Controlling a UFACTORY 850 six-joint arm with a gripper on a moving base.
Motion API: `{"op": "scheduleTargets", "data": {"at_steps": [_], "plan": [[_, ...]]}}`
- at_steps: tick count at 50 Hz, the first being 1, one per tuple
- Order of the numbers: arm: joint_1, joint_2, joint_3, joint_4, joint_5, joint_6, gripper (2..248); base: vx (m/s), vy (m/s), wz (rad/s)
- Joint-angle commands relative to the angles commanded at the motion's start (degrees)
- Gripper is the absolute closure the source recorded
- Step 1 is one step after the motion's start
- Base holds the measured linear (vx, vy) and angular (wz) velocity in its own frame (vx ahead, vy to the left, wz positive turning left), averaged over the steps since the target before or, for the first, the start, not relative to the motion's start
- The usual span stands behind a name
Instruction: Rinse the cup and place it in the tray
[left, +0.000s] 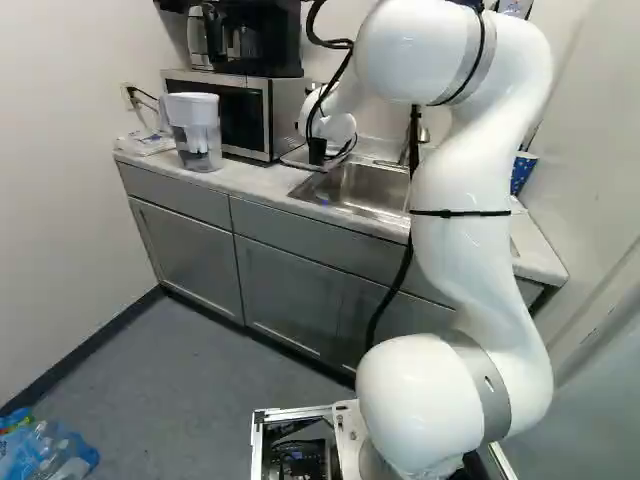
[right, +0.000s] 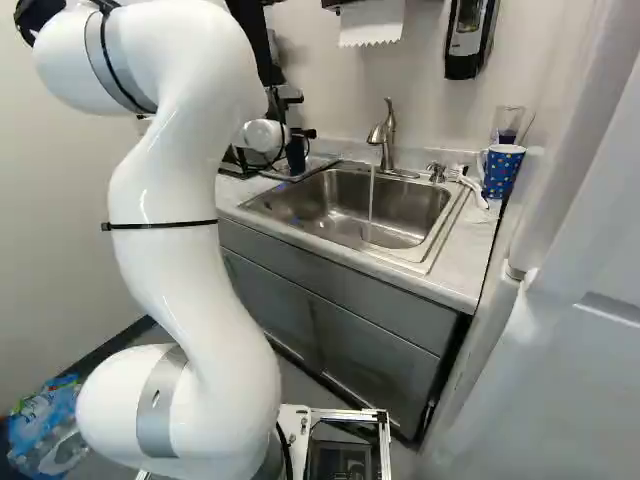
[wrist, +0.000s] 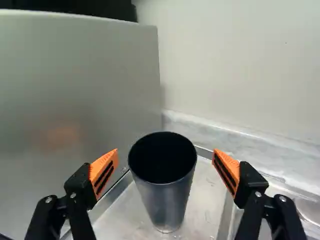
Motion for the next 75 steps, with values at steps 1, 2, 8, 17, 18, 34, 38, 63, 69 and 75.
{"op": "scheduleTargets", "data": {"at_steps": [1, 2, 8, 17, 18, 34, 38, 63, 69, 75], "plan": [[0.0, 0.1, 0.0, 0.0, 0.0, 0.0, 3, 0.0, 0.0, 0.0], [0.0, 0.1, -0.1, 0.0, 0.0, 0.0, 3, 0.0, 0.0, 0.0], [0.0, 0.5, -0.3, 0.0, 0.0, 0.0, 3, 0.0, 0.0, 0.0], [0.0, 1.1, -0.7, 0.0, 0.0, 0.0, 3, 0.0, 0.0, 0.0], [0.0, 1.2, -0.8, 0.0, 0.0, 0.0, 3, 0.0, 0.0, 0.0], [0.0, 2.1, -1.6, 0.0, 0.0, 0.0, 3, 0.0, 0.0, 0.0], [0.0, 2.3, -1.8, 0.0, 0.0, 0.0, 3, 0.0, 0.0, 0.0], [-1.0, 3.6, -3.2, 0.0, 0.0, 0.0, 3, 0.0, 0.0, 0.0], [-1.6, 3.9, -3.5, 0.0, 0.0, 0.0, 3, 0.0, 0.0, 0.0], [-2.2, 4.5, -3.6, 0.0, 0.0, 0.0, 3, 0.0, 0.0, 0.0]]}}
